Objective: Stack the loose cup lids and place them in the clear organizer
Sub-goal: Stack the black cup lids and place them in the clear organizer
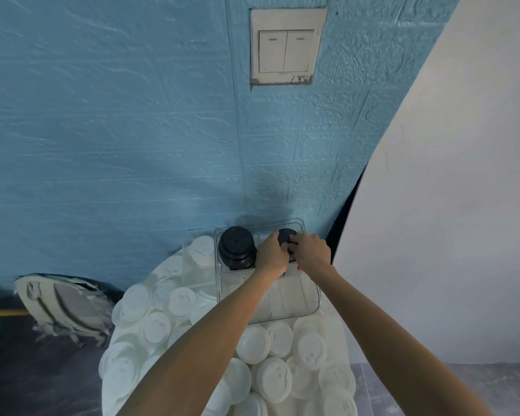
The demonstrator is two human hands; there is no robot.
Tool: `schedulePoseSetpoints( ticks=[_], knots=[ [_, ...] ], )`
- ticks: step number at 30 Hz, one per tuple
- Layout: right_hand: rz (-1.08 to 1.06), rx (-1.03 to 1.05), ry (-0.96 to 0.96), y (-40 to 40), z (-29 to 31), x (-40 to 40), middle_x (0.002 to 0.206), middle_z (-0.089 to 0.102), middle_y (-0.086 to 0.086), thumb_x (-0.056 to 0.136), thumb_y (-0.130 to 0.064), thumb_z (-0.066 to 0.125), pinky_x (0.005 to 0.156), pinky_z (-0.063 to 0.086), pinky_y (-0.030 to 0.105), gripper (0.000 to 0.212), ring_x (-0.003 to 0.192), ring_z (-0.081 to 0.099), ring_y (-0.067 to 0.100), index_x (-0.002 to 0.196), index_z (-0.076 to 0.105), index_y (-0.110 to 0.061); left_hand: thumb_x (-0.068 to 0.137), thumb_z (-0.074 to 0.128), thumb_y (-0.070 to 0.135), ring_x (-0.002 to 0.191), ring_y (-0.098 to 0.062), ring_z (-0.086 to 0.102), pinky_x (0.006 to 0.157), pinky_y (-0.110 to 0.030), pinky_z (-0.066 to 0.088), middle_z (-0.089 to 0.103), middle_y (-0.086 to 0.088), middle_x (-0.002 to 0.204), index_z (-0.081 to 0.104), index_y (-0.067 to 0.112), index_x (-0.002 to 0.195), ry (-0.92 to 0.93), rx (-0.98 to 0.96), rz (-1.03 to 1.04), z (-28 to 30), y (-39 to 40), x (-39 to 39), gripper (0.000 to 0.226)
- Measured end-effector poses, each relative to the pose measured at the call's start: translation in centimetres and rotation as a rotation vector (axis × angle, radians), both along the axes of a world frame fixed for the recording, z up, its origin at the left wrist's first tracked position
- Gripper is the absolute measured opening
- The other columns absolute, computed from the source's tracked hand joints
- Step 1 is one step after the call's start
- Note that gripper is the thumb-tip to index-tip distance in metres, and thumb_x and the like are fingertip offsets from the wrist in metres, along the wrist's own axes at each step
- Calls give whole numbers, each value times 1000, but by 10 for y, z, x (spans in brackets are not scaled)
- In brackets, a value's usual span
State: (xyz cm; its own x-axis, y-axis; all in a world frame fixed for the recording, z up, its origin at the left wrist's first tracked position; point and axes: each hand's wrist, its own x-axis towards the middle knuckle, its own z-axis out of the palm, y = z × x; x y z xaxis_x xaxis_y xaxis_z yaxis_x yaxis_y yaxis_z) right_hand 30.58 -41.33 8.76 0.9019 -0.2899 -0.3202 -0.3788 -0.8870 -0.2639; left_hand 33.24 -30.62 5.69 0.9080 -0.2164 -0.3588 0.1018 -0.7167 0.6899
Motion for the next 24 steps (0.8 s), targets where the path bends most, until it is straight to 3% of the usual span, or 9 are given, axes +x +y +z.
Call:
schedulePoseSetpoints(
  ticks=[5, 10, 15, 24],
  knots=[
    [10, -15, -10, 0, -3, -1, 99, 71, 8, 99, -22, 63, 65, 49, 33, 11, 92, 70, 31, 108, 65, -18, 103, 51, 10, 125, -32, 57, 86, -35, 43, 61, -11, 137, 52, 9, 141, -114, 64, -10, 4, 0, -5, 39],
    [8, 97, -1, -6, -2, 0, 93, 71, 2, 97, -30, 60, 74, 60, 40, 16, 80, 73, 28, 107, 72, -27, 104, 48, 9, 134, -33, 51, 101, -43, 47, 49, -7, 153, 43, 17, 154, -148, 98, -83, 4, 3, -8, 50],
    [57, -31, -49, 1, -7, -8, 102, 71, 6, 97, -31, 63, 64, 43, 31, 23, 94, 70, 31, 117, 62, -20, 105, 46, 8, 126, -37, 55, 92, -45, 47, 51, -10, 147, 47, 12, 149, -148, 153, -101, 12, 4, -12, 44],
    [75, -133, -21, 9, -7, -8, 106, 69, 8, 102, -29, 56, 65, 43, 32, 23, 98, 70, 31, 119, 58, -14, 103, 47, 8, 119, -39, 59, 82, -44, 47, 56, -12, 134, 55, 11, 139, -100, 185, -96, 24, 1, -13, 38]
  ],
)
